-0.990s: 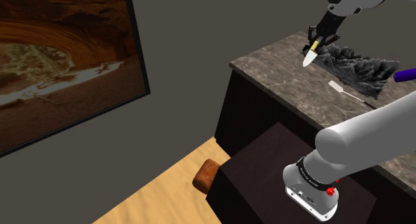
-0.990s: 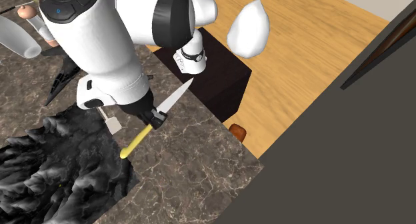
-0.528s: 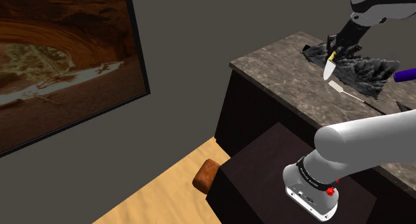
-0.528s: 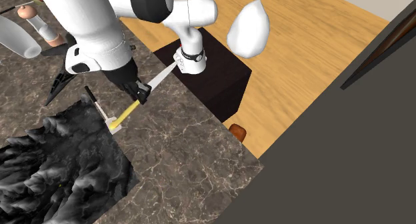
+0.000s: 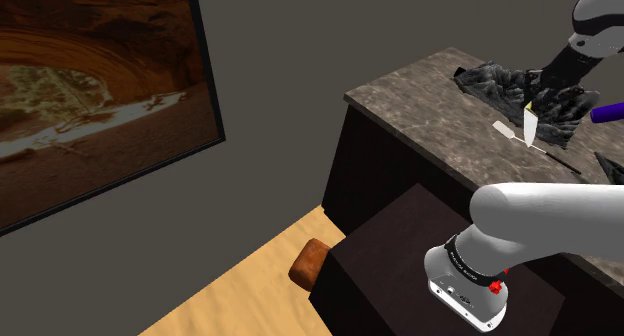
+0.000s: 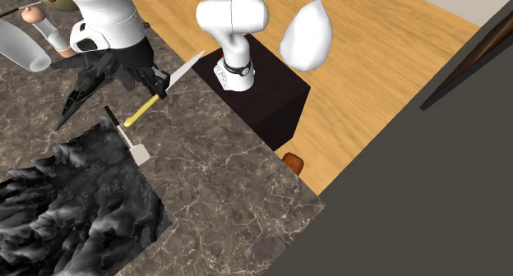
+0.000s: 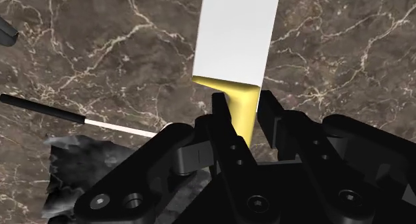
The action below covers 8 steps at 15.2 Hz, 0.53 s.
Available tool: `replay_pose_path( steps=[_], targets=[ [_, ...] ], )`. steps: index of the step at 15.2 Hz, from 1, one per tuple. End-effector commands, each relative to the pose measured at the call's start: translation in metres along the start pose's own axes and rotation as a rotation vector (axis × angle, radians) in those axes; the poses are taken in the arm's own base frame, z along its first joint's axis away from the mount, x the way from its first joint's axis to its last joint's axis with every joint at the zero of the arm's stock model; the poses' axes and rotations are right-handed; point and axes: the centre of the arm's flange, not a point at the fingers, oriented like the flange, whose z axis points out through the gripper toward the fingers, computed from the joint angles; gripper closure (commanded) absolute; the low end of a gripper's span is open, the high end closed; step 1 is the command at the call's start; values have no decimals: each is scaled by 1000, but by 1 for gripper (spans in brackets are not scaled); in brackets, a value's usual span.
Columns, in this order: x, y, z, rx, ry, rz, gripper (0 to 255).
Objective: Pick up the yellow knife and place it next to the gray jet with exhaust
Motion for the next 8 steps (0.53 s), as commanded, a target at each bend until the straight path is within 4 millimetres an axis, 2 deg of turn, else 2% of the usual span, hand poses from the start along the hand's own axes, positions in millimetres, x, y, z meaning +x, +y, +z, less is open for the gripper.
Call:
replay_pose_path(
  steps=[1, 7, 8],
  targets=[
    [-16, 21, 0, 0, -1, -2, 255],
    [-58, 88, -5, 0, -1, -2, 255],
    [-69, 106, -6, 0, -1, -2, 255]
  ],
)
